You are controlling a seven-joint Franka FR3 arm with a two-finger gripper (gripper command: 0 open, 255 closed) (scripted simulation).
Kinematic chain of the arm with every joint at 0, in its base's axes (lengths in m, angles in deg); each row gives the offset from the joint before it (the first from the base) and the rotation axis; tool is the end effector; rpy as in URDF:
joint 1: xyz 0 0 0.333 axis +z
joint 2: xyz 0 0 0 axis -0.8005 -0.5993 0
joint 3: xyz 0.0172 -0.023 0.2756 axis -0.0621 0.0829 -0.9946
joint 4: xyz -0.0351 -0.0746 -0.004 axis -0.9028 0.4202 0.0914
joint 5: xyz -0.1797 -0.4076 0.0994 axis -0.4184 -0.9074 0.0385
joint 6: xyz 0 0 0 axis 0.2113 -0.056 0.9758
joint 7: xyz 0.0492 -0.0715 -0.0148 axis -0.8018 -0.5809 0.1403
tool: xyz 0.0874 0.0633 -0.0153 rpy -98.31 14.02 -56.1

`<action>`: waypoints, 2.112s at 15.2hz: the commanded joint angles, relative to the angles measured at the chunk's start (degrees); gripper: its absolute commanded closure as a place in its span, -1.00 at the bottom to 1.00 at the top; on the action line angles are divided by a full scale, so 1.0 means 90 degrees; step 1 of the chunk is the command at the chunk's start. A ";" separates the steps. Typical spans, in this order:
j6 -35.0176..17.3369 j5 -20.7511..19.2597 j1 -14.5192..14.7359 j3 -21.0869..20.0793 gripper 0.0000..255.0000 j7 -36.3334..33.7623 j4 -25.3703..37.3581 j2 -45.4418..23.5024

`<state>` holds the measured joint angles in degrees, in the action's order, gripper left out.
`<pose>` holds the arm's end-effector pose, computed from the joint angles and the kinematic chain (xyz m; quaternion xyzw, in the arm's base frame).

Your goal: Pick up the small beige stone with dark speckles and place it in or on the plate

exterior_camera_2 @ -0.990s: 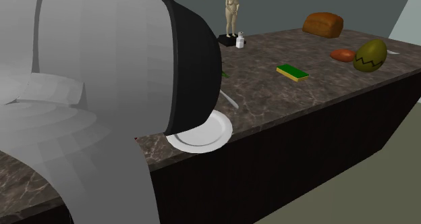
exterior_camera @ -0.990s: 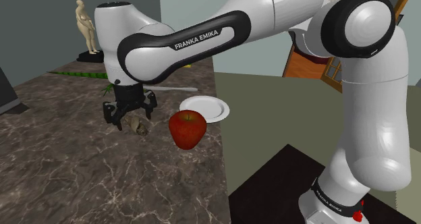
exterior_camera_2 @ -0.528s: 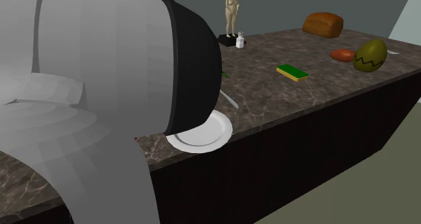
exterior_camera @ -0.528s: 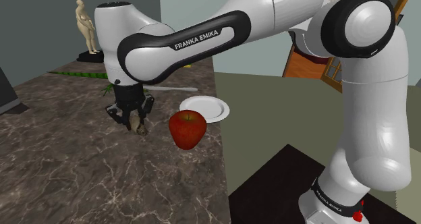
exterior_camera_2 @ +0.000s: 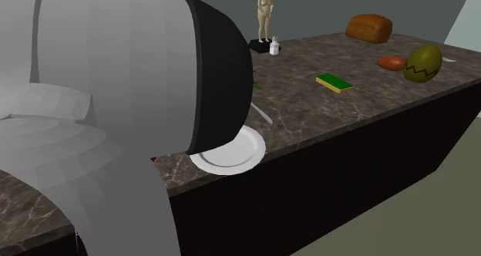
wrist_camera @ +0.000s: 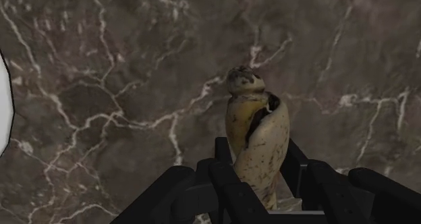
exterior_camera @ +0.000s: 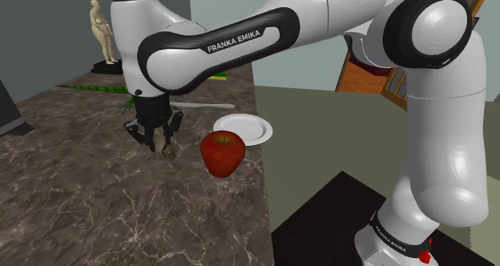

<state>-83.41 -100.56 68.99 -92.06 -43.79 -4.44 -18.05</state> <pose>0.5404 0.4770 0.3754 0.9986 0.0160 0.0497 0.0075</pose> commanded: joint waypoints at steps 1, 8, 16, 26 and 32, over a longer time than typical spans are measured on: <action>0.0145 0.0029 0.0005 -0.0015 1.00 0.0028 0.0117 0.0035; 0.0694 0.0110 0.0038 -0.0055 1.00 0.0125 0.0604 0.0118; 0.0896 0.0385 -0.0269 -0.0092 1.00 0.0436 0.0386 0.0628; 0.0108 0.1592 -0.1481 0.0310 1.00 0.2113 -0.2103 0.2752; -0.0071 0.2062 -0.1850 0.0857 1.00 0.3206 -0.3113 0.3705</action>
<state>-84.12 -82.55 52.95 -85.35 -16.87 -31.50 14.15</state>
